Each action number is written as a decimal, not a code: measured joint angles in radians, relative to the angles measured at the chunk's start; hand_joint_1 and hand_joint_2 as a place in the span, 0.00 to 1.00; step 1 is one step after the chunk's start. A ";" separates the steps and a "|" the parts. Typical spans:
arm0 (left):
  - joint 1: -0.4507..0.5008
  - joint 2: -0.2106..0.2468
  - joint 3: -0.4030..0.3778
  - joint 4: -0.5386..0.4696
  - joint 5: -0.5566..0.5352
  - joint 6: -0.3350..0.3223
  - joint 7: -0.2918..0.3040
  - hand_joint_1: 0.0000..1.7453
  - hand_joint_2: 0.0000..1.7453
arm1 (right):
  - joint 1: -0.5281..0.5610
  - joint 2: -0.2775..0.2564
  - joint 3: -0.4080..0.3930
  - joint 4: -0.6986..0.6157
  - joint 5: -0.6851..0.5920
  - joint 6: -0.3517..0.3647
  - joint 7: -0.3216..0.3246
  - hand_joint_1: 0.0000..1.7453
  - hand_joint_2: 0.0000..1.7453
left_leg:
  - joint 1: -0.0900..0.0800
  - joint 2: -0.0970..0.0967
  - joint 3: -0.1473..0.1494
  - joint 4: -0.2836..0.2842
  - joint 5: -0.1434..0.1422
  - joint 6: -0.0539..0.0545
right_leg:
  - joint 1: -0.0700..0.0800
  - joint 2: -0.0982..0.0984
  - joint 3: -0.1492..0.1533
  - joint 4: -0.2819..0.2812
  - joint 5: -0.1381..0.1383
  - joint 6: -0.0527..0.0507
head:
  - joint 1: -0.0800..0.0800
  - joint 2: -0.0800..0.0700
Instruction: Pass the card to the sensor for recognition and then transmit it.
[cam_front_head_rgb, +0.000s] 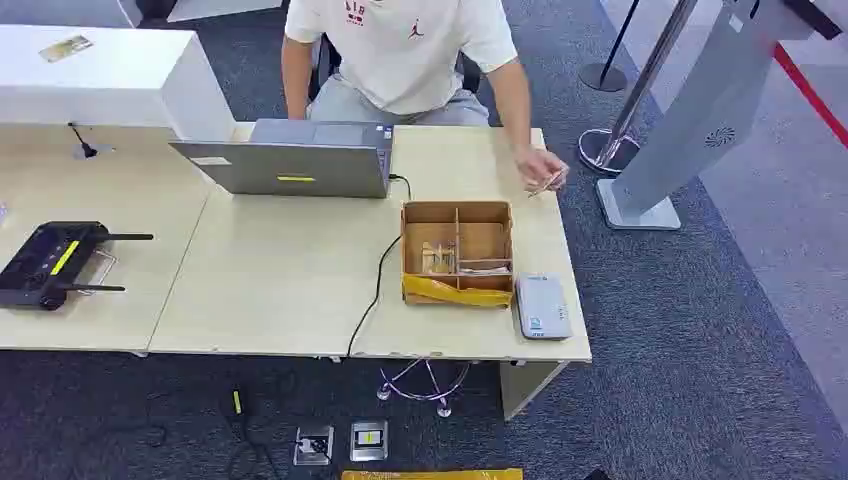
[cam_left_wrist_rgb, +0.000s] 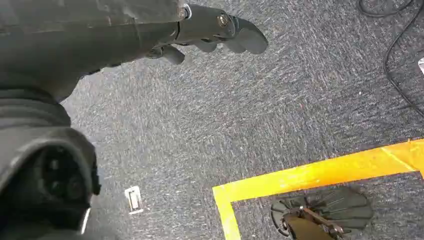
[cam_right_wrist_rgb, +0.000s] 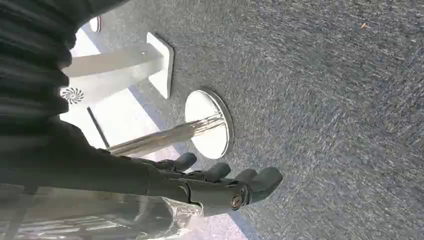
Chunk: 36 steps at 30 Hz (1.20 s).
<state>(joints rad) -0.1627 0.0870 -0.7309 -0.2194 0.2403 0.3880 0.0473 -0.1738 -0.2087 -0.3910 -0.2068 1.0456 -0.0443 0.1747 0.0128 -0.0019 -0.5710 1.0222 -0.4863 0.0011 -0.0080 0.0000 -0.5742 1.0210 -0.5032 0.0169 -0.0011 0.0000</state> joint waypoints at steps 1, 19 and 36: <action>0.000 0.001 0.000 0.000 -0.001 0.000 0.000 0.00 0.00 | 0.000 0.000 0.000 0.000 0.000 0.000 0.000 0.00 1.00 | 0.000 0.000 0.000 0.000 0.000 0.000 | 0.000 0.000 0.000 0.000 0.000 0.000 | 0.000 0.000; -0.002 0.015 0.000 0.000 -0.019 -0.010 -0.003 0.00 0.00 | 0.011 -0.011 -0.002 0.000 -0.057 -0.042 -0.005 0.00 1.00 | 0.000 0.000 0.000 0.000 0.000 0.000 | 0.000 0.000 0.000 0.000 0.000 0.000 | 0.000 0.000; -0.005 0.022 0.000 0.000 -0.006 -0.010 -0.016 0.00 0.00 | -0.179 -0.118 -0.316 -0.006 -0.682 -0.507 -0.360 0.00 1.00 | -0.002 0.002 0.000 0.000 0.001 0.001 | -0.002 0.001 0.001 0.000 0.001 0.001 | 0.000 0.000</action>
<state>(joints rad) -0.1673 0.1091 -0.7309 -0.2193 0.2346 0.3780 0.0317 -0.3530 -0.3269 -0.7072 -0.2125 0.3637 -0.5516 -0.1849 0.0113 -0.0004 -0.5708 1.0224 -0.4854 0.0016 -0.0095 0.0010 -0.5736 1.0212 -0.5017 0.0178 -0.0011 0.0000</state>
